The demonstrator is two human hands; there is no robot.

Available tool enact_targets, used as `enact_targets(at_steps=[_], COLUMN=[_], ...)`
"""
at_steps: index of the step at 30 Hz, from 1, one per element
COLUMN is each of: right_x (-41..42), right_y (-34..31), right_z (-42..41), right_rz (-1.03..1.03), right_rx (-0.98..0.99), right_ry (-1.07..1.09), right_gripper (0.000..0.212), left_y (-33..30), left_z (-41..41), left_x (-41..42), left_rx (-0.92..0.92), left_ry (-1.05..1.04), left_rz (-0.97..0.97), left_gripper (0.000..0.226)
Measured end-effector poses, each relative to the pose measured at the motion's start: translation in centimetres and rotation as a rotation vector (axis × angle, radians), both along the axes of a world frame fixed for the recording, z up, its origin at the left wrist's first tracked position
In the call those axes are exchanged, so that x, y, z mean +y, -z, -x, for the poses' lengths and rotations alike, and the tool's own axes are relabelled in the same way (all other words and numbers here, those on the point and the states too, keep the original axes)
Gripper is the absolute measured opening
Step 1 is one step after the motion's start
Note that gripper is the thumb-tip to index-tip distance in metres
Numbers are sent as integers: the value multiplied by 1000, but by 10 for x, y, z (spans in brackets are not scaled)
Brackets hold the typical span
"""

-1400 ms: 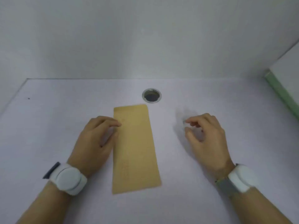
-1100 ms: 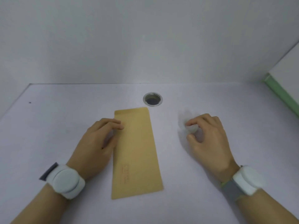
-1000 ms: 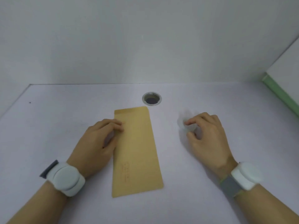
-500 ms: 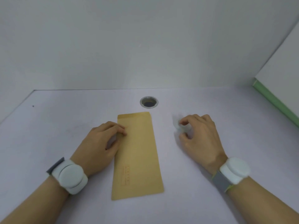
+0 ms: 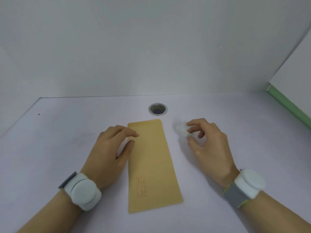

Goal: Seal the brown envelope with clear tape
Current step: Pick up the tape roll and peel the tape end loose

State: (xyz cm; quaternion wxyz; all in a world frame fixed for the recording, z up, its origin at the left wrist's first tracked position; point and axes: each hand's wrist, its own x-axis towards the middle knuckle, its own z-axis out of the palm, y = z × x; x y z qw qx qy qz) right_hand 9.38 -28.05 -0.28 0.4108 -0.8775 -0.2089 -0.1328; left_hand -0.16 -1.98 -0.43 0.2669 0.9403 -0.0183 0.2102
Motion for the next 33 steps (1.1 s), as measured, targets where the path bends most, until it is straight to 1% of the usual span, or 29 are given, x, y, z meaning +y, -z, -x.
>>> enact_targets(at_steps=[3,6,8,10,12,15,17,20,24,26,30,33], right_x=[13,22,26,28,28,29,29,31,33,33,33,34], right_y=[-3,-3,-4,-4,-4,-4,-4,-4,-3,-3,-5,-5], right_z=[17,33,41,46,47,48,48,49,49,51,51,51], right_rz=[-139,-160,-165,-163,-175,-189,-180,-183,-165,-135,-115,-104], right_rx=[27,3,5,-9,-18,-19,-38,-66,-62,-44,-40,-47], right_ry=[-83,-158,-210,-252,-274,-296,-300,-304,-293,-301,-316,-315], right_gripper=[35,36,34,32,33,35,34,31,38,43,47,48], left_y=[-6,-9,-8,-6,-5,-3,-2,-2,-3,-5,-5,-2], left_z=[2,5,6,6,6,6,7,9,10,11,11,9], left_x=[-19,-38,-47,-50,-50,-48,-49,-50,-51,-52,-53,-51], left_rx=[-93,-132,-120,-119,-149,-209,-202,-191,-177,-170,-162,-250], left_ry=[-3,68,110,128,125,98,73,49,59,83,83,63], left_rz=[104,221,261,282,295,356,432,477,520,520,514,406], left_gripper=[27,41,52,57,51,35,32,28,22,22,29,23])
